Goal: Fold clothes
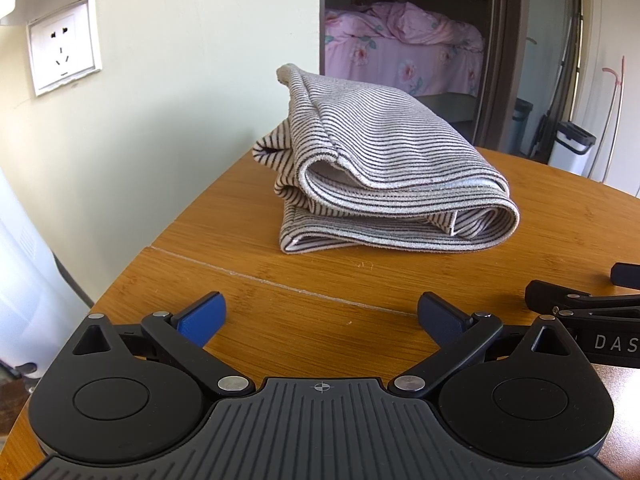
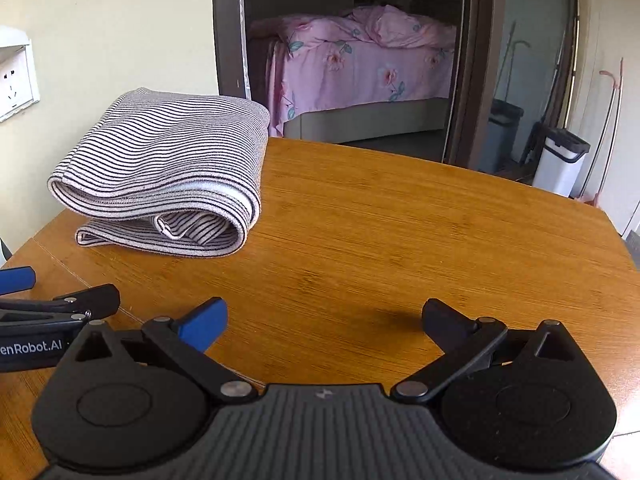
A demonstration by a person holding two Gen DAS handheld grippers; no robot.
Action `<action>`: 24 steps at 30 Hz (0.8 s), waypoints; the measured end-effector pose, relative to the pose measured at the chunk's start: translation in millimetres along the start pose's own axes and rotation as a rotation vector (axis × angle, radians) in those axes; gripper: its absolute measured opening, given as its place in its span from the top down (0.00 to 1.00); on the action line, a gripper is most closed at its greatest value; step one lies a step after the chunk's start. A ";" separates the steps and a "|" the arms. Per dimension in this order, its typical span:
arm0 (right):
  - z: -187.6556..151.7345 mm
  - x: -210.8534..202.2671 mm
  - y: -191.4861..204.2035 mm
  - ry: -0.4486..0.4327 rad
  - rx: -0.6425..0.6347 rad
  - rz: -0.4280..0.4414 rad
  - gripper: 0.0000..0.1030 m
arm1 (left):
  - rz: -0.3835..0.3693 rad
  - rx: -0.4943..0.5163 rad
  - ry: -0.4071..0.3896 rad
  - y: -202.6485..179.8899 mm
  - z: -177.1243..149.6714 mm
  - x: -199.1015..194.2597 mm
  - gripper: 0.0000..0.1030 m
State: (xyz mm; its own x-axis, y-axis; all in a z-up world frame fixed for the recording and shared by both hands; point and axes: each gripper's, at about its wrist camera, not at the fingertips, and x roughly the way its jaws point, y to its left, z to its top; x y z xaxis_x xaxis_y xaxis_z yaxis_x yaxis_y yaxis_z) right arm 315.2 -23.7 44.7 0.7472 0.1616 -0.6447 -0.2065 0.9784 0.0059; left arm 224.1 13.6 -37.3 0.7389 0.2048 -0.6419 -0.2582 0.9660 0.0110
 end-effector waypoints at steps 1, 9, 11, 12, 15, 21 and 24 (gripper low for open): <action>0.0 0.1 -0.1 0.000 0.000 0.000 0.00 | 0.000 0.000 0.000 -0.2 0.0 -0.2 0.00; -1.0 0.2 -0.1 0.000 0.001 0.000 0.00 | 0.000 0.000 0.000 -0.4 0.6 0.2 0.00; -1.0 0.3 -0.1 -0.001 0.001 0.000 0.00 | 0.000 0.000 0.000 -0.3 0.6 0.2 0.00; -1.1 0.3 -0.2 -0.001 0.001 0.000 0.00 | 0.000 0.000 0.000 -0.3 0.5 0.1 0.00; -0.9 0.7 0.5 -0.001 0.001 -0.001 0.00 | 0.000 0.000 0.000 -0.3 0.6 0.5 0.00; -0.6 1.2 1.7 -0.001 0.002 -0.002 0.00 | -0.001 0.001 0.000 -0.9 0.3 -0.7 0.00; -0.8 0.8 1.4 -0.001 0.002 -0.002 0.00 | -0.003 -0.001 0.000 -0.3 1.0 0.6 0.00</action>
State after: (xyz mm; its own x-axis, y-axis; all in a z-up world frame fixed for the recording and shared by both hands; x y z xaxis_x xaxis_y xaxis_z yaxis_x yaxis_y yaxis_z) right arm 315.0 -22.3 43.6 0.7483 0.1593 -0.6439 -0.2036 0.9790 0.0057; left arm 225.2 13.6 -36.9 0.7395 0.2023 -0.6421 -0.2568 0.9664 0.0089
